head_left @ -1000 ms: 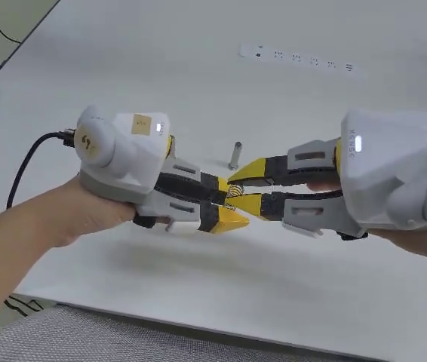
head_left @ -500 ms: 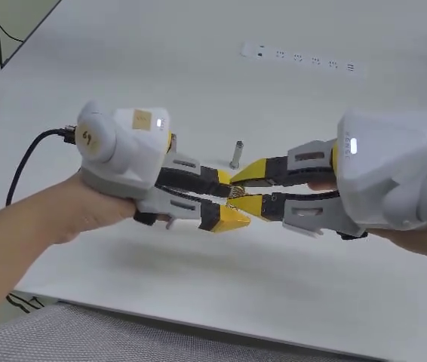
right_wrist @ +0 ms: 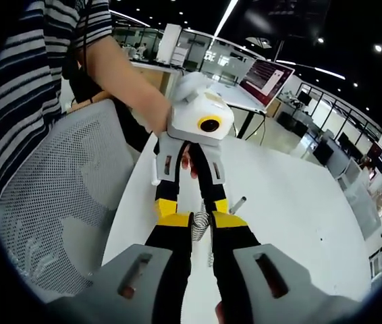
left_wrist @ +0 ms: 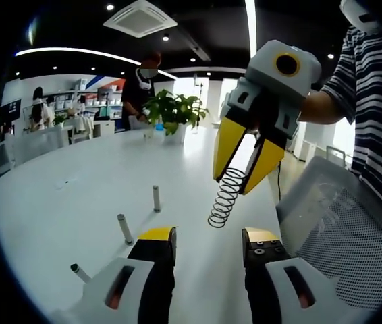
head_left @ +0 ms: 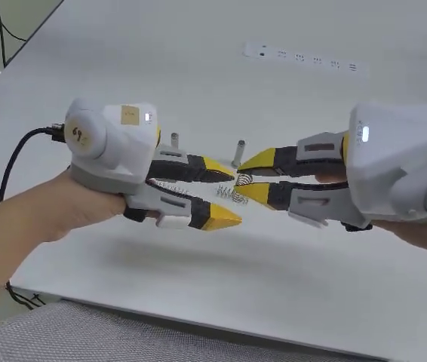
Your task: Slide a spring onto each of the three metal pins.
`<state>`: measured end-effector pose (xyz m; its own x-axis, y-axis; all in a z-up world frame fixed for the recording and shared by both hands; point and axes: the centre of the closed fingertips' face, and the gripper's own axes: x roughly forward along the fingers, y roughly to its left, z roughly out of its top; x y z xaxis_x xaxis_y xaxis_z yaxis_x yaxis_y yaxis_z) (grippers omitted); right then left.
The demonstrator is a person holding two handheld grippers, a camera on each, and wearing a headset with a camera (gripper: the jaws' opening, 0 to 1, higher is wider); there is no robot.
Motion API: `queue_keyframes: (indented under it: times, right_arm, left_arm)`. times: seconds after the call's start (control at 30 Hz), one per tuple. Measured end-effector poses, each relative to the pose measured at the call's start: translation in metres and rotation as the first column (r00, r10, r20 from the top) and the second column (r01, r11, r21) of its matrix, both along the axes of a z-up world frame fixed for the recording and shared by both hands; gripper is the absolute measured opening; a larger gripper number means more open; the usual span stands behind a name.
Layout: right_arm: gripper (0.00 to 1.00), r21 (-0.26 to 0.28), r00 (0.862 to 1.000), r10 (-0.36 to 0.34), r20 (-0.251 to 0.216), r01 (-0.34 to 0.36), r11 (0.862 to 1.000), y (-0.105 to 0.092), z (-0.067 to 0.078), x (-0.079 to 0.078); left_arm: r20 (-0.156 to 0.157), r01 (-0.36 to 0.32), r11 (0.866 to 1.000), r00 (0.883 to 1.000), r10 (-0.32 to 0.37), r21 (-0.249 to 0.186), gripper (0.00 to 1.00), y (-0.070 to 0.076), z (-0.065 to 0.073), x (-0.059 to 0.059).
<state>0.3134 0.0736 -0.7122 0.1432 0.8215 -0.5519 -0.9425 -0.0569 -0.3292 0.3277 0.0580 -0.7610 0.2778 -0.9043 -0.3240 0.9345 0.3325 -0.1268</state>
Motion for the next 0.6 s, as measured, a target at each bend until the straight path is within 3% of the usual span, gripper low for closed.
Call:
queue_keyframes:
  times: [0.2,0.6]
  right_arm:
    - [0.11,0.006,1.000,-0.018,0.005,0.017,1.000,-0.002,0.001,0.004]
    - [0.11,0.008,0.999,-0.049,0.009,0.049,0.999,-0.007,0.000,0.013]
  left_arm:
    - [-0.009,-0.040,0.999,0.999,0.040,0.006,0.45,0.015,-0.002,0.003]
    - [0.004,-0.132,0.991,0.991,0.132,0.007,0.56,0.042,-0.001,0.012]
